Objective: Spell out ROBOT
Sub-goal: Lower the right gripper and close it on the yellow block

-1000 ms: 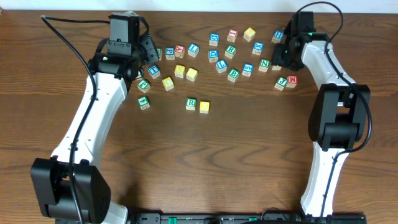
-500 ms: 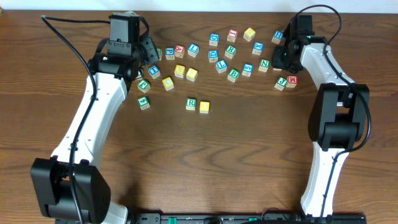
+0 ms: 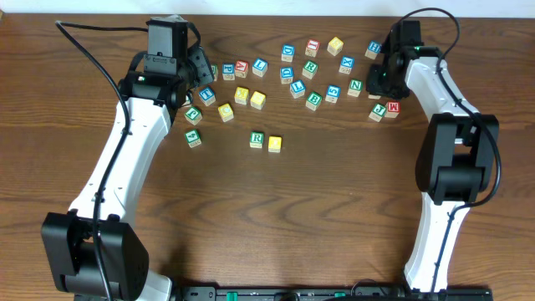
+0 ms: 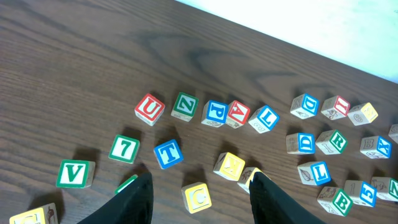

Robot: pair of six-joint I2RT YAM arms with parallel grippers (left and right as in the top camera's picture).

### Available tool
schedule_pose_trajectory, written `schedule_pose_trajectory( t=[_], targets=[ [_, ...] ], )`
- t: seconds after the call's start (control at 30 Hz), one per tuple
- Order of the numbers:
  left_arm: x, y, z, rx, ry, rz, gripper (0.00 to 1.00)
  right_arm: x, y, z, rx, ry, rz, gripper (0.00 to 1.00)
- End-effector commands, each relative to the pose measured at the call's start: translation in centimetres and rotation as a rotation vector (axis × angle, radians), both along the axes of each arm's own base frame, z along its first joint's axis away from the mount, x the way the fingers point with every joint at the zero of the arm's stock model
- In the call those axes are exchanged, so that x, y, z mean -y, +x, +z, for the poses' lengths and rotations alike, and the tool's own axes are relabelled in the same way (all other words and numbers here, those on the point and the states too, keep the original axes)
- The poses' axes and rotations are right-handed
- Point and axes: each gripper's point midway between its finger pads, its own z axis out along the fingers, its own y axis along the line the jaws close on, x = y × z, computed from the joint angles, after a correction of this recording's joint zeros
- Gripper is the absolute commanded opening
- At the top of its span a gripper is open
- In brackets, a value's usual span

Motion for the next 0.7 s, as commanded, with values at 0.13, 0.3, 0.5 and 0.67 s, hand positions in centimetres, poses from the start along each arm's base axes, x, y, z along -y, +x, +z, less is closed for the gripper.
schedule_pose_trajectory(
  t=[0.13, 0.3, 0.5, 0.67],
  targets=[
    [-0.1, 0.2, 0.6, 0.012, 0.001, 0.011, 0.49, 0.7, -0.1, 4.6, 0.06, -0.013, -0.007, 0.19],
    [-0.1, 0.2, 0.6, 0.012, 0.001, 0.011, 0.49, -0.3, -0.9, 4.6, 0.03, 0.021, 0.013, 0.17],
    [-0.1, 0.2, 0.6, 0.012, 0.001, 0.011, 0.49, -4.0, -2.6, 6.2, 0.003, 0.073, 0.088, 0.17],
    [-0.1, 0.2, 0.6, 0.012, 0.001, 0.011, 0.49, -8.4, -4.9, 6.7, -0.057, 0.116, 0.178, 0.18]
  ],
)
